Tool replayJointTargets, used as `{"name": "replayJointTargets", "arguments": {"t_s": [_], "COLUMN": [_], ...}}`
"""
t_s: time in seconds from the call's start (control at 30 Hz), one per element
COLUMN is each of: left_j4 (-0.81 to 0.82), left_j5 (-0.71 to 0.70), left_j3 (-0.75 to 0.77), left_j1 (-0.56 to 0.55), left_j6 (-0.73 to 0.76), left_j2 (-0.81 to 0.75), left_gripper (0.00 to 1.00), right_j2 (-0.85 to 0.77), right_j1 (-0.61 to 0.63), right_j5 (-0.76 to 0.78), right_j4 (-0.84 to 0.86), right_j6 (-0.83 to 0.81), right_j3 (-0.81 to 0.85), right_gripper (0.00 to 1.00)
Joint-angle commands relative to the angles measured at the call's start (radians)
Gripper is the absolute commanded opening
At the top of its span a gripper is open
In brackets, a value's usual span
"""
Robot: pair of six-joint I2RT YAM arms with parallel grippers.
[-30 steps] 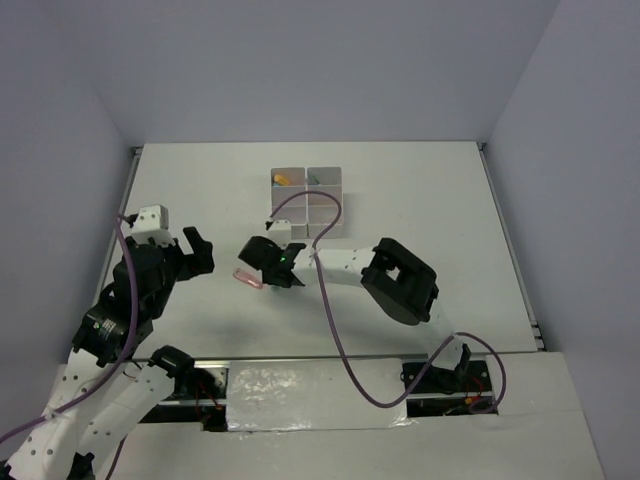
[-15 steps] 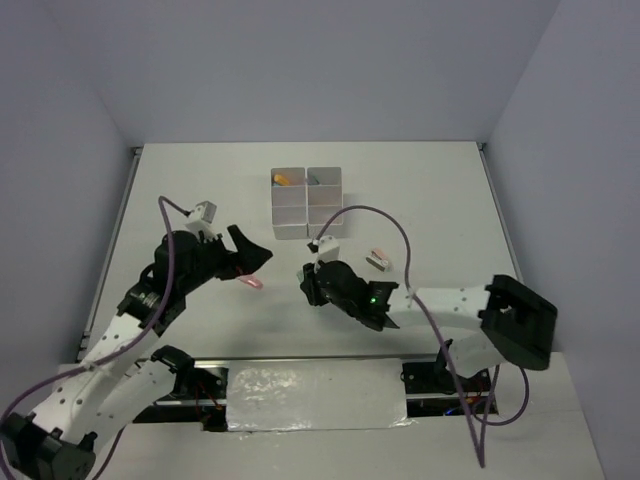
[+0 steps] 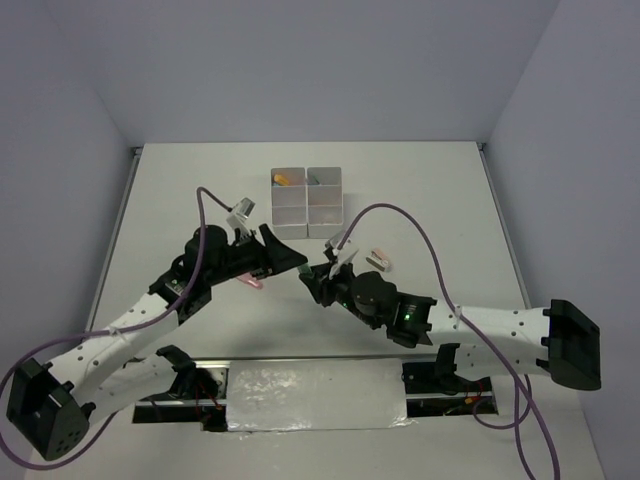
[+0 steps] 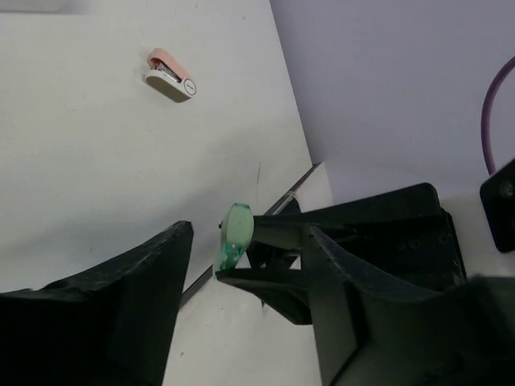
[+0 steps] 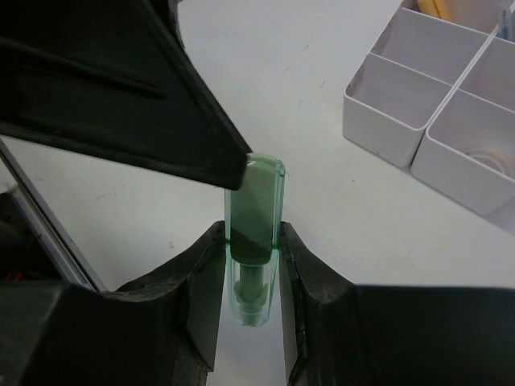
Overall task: Sort the stationery into containers
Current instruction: Pick up the stationery from the center of the board, then place the stationery in the storage box.
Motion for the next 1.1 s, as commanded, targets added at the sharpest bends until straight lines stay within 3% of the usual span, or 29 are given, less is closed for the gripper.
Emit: {"name": "replayJointTargets", "arguments": {"t_s": [0.0,0.03,0.1,0.2,0.23,0.3,0.33,0.4,0.43,0.47,0.53,0.67,0.83,1.07], "left_j4": [0.079,0.084,0.072,0.07,0.073,0.076,0.078,0.081,0.072,0.064,-0.038,-0.163,0.036,0.332], "left_j5": [0.002,0.003,-0.006,-0.012,-0.007,0.0,0.003,0.003,-0.006,-0.024,-0.178,-0.499,-0.74,-0.719], "left_j3": [0.034,0.035,0.038,0.035,0.034,0.035,0.037,0.043,0.055,0.064,0.117,0.228,0.329,0.44], "left_j1": [-0.014,-0.019,-0.025,-0.024,-0.025,-0.025,-0.025,-0.027,-0.027,-0.027,-0.027,-0.024,-0.014,0.047], "left_j6": [-0.018,-0.018,-0.009,0.002,0.005,0.009,0.012,0.04,0.055,0.092,0.136,0.221,0.398,0.528], "left_j2": [0.022,0.031,0.037,0.048,0.053,0.054,0.056,0.056,0.056,0.048,0.043,0.095,0.259,0.532], "left_gripper": [0.67,0.59,0.58,0.49,0.38,0.25,0.11,0.0,0.0,0.0,0.0,0.0,0.0,0.0], "right_j2": [0.002,0.01,0.01,0.011,0.011,0.014,0.014,0.019,0.023,0.024,0.001,-0.13,-0.422,-0.631], "right_j1": [0.032,0.035,0.038,0.04,0.043,0.043,0.043,0.043,0.041,0.041,0.037,0.018,0.018,0.018], "right_j5": [0.04,0.051,0.047,0.017,0.022,0.03,0.028,0.027,0.025,0.042,0.068,0.181,0.26,0.258], "right_j4": [0.044,0.044,0.051,0.056,0.056,0.051,0.051,0.041,0.035,0.027,-0.008,-0.128,-0.257,-0.455], "right_j6": [-0.055,-0.058,-0.064,-0.072,-0.072,-0.072,-0.07,-0.07,-0.069,-0.064,-0.029,0.051,0.103,0.132], "right_j3": [0.048,0.057,0.062,0.065,0.068,0.072,0.075,0.08,0.088,0.091,0.088,0.063,0.0,0.008], "right_gripper": [0.14,0.14,0.14,0.14,0.14,0.14,0.14,0.18,0.28,0.55,0.74,0.77,0.8,0.8]}}
